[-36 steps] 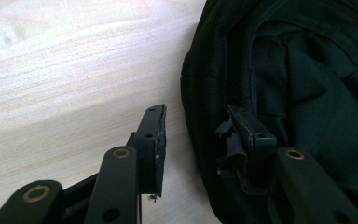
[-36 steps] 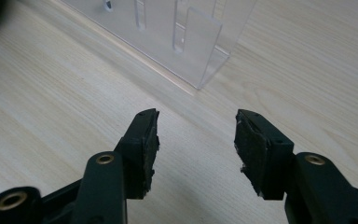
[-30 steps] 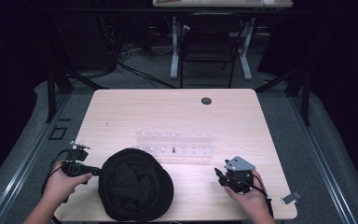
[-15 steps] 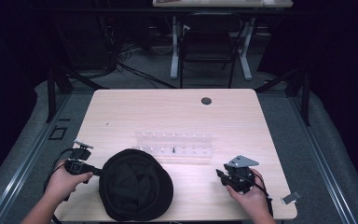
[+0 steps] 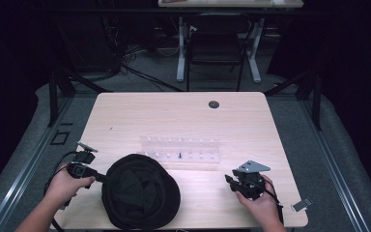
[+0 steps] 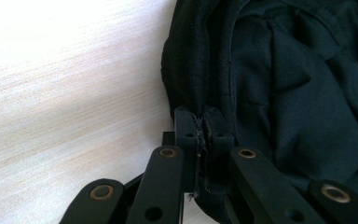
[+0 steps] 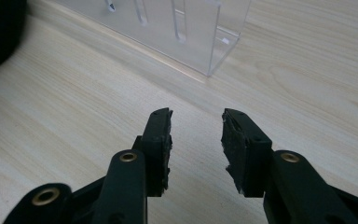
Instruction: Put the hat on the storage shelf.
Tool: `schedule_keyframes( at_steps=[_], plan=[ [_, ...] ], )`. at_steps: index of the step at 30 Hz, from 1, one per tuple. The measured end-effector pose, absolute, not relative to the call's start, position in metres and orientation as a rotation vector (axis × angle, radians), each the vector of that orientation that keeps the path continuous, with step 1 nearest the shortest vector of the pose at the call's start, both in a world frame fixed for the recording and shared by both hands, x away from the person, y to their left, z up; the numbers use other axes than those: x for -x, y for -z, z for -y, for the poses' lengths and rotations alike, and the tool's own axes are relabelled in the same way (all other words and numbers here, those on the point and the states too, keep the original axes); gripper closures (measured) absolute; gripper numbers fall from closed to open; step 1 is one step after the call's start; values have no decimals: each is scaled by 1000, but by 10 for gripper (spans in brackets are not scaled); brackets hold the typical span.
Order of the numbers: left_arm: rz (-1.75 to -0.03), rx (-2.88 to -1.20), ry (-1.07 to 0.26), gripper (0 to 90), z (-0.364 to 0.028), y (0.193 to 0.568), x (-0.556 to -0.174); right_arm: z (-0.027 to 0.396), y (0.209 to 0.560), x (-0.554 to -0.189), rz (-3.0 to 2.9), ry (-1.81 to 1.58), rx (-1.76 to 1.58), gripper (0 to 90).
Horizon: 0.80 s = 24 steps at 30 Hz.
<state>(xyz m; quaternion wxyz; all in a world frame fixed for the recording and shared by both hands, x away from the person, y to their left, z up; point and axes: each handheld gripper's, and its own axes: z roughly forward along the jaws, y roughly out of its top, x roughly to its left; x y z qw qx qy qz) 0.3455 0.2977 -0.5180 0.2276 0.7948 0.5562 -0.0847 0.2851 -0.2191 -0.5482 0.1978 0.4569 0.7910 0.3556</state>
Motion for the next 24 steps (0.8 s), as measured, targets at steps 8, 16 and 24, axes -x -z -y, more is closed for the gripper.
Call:
schedule_keyframes(
  at_steps=[8,16,24],
  plan=[
    [-1540,-2192,260,877,-297,505,-345,221,549,-286,-2201,-1026,-1296,620],
    [-1538,-2144,296,880,-297,488,-342,222,549,-286,-2202,-1036,-1305,619],
    [-1527,-2094,358,881,-298,471,-338,223,549,-286,-2210,-1037,-1306,613]
  ],
)
